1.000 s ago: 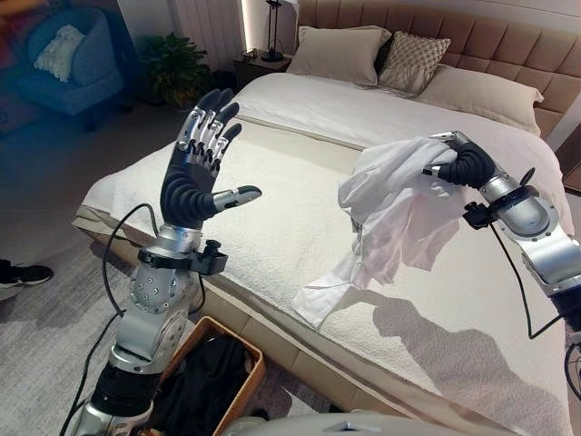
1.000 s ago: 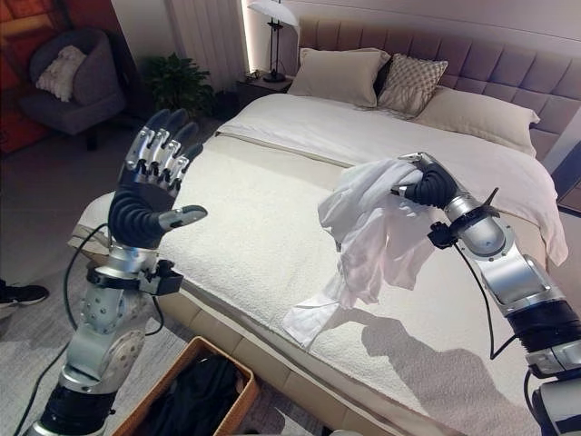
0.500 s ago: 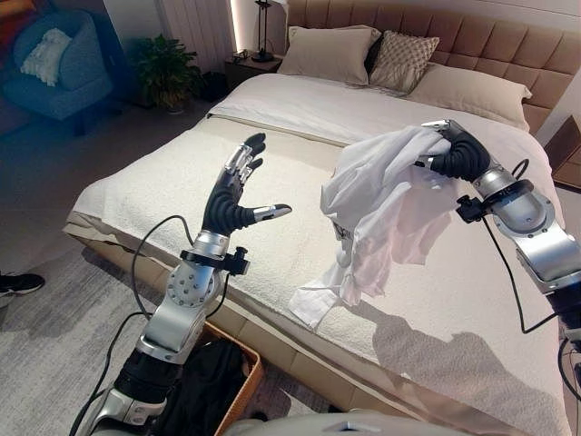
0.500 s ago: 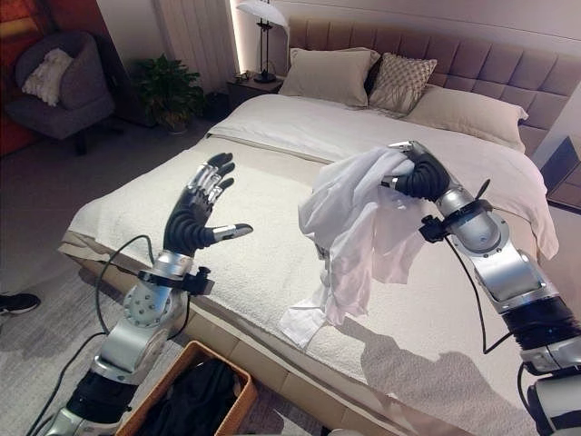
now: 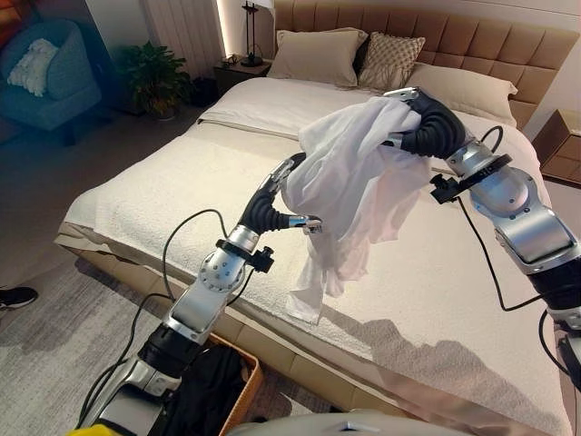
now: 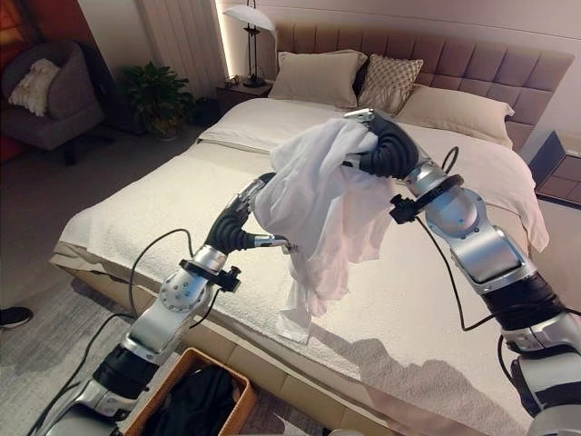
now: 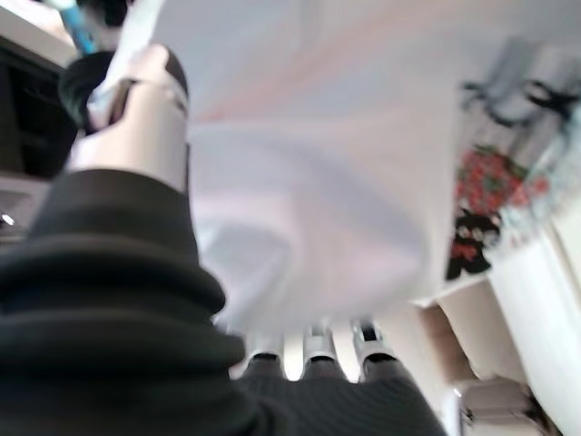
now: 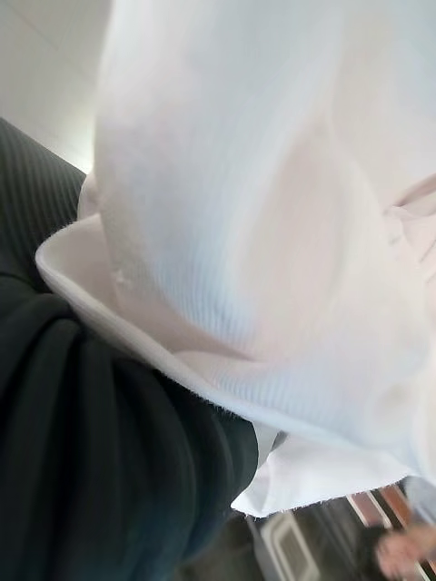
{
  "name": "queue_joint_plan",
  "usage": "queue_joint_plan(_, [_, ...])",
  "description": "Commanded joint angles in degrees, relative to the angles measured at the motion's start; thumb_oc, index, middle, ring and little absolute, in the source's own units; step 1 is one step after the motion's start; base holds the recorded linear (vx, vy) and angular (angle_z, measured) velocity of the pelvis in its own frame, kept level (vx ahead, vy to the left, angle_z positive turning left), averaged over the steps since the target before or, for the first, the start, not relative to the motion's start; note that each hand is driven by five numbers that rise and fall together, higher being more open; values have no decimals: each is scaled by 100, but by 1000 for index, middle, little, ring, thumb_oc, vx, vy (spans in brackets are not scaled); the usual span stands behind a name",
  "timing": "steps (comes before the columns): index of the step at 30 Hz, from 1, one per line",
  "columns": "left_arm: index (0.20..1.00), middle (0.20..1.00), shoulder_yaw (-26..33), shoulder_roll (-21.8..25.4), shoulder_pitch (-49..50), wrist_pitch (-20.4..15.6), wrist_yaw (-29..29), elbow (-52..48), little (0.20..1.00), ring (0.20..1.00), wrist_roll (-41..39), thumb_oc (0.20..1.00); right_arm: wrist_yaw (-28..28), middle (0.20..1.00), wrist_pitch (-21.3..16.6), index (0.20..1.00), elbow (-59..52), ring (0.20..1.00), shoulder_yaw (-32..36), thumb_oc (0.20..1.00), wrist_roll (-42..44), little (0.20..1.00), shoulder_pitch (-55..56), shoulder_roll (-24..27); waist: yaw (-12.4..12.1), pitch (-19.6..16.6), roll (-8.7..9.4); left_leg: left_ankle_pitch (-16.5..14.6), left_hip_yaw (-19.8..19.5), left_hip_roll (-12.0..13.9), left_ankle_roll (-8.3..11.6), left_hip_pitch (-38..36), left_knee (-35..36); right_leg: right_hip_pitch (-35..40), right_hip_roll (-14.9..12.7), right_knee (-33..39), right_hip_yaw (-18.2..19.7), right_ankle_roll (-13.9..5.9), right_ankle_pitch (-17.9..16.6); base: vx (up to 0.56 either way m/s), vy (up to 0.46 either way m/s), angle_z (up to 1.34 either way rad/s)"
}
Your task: Pick up clothes into the bucket
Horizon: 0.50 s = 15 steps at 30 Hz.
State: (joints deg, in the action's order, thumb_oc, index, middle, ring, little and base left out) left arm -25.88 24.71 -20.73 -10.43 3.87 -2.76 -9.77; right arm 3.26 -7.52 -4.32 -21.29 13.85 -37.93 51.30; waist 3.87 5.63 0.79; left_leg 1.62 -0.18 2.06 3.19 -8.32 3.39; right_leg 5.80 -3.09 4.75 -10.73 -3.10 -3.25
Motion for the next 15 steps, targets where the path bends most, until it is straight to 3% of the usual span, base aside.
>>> queue_joint_plan(1, [1000,1000,-153,6,-530,-218,27,414,1000,1000,41,1000,-19,200,-410,200,-75,200,-12,200,650,200,-674,-346,39,-479,412,-460,-77,-40,51,310,-448,92,-460,-443,236,-471,516,-31,4,-2])
queue_joint_plan(7, [1000,1000,-527,-214,-951,-170,-90,736,1000,1000,-217,1000,207,200,-411,200,-213,200,-358,200,995,200,-884,-459,71,-469,408,-451,-72,-40,49,297,-443,89,-464,-445,256,-475,501,0,0,0])
queue_joint_plan(15, [1000,1000,-1119,-538,-1300,52,-636,835,1000,1000,-1802,1000,315,200,-335,200,-182,200,-708,200,1163,200,-1077,-491,127,-457,360,-469,-75,-29,50,264,-413,91,-468,-452,267,-485,514,-8,2,0])
